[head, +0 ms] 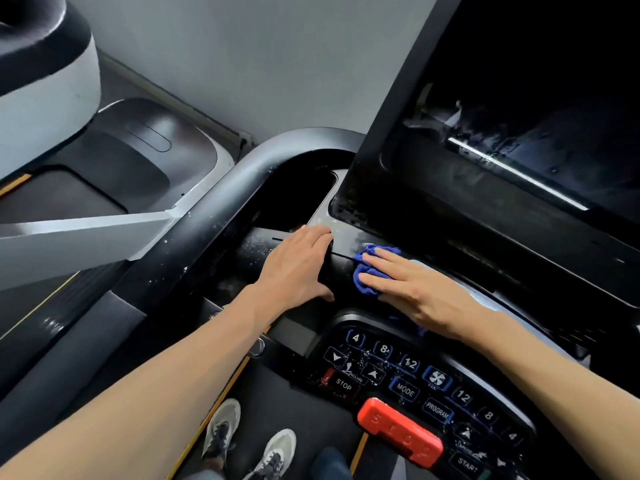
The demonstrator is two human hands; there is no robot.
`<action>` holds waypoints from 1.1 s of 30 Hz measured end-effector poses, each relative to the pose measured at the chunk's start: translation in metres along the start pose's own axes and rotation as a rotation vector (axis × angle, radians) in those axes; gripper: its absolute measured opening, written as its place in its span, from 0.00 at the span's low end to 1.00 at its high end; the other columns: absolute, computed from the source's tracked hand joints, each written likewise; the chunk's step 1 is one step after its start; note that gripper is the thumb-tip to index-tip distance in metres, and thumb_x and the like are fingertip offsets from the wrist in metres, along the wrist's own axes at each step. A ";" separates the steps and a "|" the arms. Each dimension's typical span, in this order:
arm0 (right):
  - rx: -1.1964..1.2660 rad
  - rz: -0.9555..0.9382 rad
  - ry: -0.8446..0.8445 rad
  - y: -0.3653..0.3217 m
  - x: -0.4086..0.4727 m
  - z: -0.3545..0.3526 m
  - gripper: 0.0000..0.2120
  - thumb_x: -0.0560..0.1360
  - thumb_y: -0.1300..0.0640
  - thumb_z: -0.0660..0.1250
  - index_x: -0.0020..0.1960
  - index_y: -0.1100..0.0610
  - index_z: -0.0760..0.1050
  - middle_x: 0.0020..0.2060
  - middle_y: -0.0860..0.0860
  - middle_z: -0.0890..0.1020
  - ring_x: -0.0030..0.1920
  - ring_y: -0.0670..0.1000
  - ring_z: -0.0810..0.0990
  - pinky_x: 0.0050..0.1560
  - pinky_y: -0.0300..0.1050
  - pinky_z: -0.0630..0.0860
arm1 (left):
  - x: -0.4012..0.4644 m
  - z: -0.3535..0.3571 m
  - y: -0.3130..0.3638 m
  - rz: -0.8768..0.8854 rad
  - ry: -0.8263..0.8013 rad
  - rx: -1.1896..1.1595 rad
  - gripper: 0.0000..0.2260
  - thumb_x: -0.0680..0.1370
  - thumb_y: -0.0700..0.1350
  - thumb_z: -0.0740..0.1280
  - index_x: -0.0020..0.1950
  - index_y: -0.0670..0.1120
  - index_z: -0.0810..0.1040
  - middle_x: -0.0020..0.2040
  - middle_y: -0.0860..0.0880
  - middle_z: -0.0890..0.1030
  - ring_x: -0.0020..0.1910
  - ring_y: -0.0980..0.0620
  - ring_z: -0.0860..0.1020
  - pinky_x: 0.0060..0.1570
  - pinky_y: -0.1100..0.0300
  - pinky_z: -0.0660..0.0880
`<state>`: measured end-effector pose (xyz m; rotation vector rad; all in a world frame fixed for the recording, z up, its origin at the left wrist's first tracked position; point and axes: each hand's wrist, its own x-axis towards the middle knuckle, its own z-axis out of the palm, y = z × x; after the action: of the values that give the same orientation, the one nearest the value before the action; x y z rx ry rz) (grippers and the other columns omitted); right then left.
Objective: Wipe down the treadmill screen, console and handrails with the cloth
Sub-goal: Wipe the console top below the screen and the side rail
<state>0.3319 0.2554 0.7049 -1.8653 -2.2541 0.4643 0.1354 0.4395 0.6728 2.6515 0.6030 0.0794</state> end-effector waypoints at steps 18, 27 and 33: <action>-0.132 0.054 -0.171 0.007 0.014 -0.022 0.37 0.79 0.37 0.62 0.81 0.47 0.52 0.81 0.54 0.48 0.81 0.54 0.42 0.79 0.49 0.46 | 0.001 -0.006 0.002 -0.024 -0.023 -0.036 0.48 0.63 0.63 0.81 0.76 0.44 0.67 0.74 0.52 0.68 0.75 0.48 0.65 0.75 0.58 0.56; 0.089 0.403 0.126 -0.009 0.012 -0.004 0.29 0.76 0.48 0.72 0.75 0.47 0.69 0.78 0.45 0.63 0.79 0.44 0.54 0.79 0.48 0.55 | -0.001 -0.006 -0.005 -0.012 -0.033 -0.056 0.48 0.65 0.63 0.79 0.79 0.46 0.63 0.77 0.54 0.65 0.77 0.50 0.61 0.75 0.63 0.46; -0.003 0.342 0.103 -0.008 0.069 0.000 0.23 0.77 0.46 0.67 0.71 0.50 0.75 0.73 0.48 0.71 0.76 0.51 0.64 0.76 0.51 0.61 | 0.001 -0.005 -0.006 -0.022 -0.036 -0.073 0.49 0.62 0.64 0.81 0.76 0.46 0.67 0.75 0.54 0.68 0.74 0.50 0.66 0.76 0.57 0.58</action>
<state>0.3114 0.3213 0.7034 -2.2298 -1.8768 0.4008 0.1334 0.4464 0.6746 2.5698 0.6066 0.0467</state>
